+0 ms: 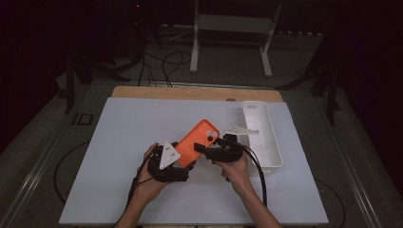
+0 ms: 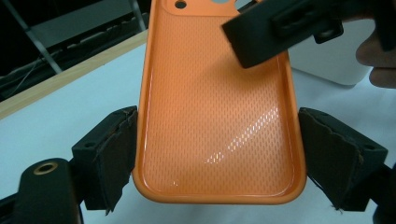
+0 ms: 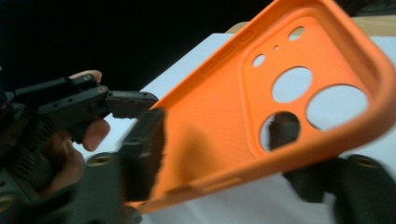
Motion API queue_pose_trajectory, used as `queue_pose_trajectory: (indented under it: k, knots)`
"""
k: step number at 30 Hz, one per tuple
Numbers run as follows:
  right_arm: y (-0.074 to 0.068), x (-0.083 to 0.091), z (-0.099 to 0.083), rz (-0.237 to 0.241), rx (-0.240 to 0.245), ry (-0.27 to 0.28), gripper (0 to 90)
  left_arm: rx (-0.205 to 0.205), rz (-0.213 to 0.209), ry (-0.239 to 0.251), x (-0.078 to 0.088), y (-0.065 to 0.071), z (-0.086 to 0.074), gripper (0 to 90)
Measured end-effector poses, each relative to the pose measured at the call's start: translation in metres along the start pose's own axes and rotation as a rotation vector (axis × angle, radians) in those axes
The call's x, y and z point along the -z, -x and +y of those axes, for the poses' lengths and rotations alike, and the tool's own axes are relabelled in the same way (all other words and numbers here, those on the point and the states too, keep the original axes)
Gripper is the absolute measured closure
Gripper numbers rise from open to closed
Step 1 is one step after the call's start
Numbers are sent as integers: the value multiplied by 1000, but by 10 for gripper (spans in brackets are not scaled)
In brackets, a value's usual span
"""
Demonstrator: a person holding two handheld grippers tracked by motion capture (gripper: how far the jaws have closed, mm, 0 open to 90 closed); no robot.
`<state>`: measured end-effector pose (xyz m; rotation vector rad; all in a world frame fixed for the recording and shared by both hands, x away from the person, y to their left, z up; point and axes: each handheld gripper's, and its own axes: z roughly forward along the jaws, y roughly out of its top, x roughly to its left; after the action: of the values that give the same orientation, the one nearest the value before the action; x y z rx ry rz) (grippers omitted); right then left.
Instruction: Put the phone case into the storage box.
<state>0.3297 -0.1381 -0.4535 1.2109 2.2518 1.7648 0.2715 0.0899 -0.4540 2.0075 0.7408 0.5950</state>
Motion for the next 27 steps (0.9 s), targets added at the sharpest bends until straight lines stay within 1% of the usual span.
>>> queue_pose_trajectory:
  k: [2, 4, 5, 8, 9, 11, 15, 18, 19, 20, 21, 22, 24, 25, 27]
  knots:
    - [0, 0, 0, 12, -14, 0, 466, 0, -1, 4, -1, 1, 0, 166]
    - [0, -1, 0, 29, -24, -14, 528, 1, -3, 2, -1, 0, 0, 166]
    - [-1, -1, 0, 38, -33, -21, 554, 0, -5, 3, -2, 1, 0, 165]
    - [0, -2, 0, 43, -66, -28, 617, -9, 0, -11, -4, 1, -2, 165]
    - [0, -2, 0, 48, -80, -29, 641, -4, 0, -14, -4, 2, -3, 165]
    - [1, -2, -1, 57, -103, -31, 664, -8, 1, -23, -6, 2, -4, 164]
    - [-1, -4, -1, 65, -115, -47, 709, -23, 12, -40, -9, 4, -6, 164]
    - [-2, -5, -1, 88, -125, -56, 750, -29, 18, -51, -12, 5, -7, 163]
    - [-3, -5, -2, 103, -128, -65, 789, -28, 14, -51, -12, 6, -7, 163]
    - [-5, -6, -2, 97, -122, -70, 835, -30, 17, -55, -13, 6, -7, 163]
    - [-6, -7, -2, 95, -113, -71, 843, -31, 22, -57, -14, 7, -7, 163]
    - [-8, -7, -2, 87, -111, -72, 853, -27, 23, -56, -14, 7, -7, 162]
    - [-9, -7, -2, 69, -105, -73, 866, -34, 32, -60, -15, 8, -7, 162]
    - [-9, -7, -2, 69, -105, -73, 866, -34, 32, -60, -15, 8, -7, 162]
    - [-11, -8, -2, 50, -102, -68, 869, -37, 43, -63, -15, 8, -7, 161]
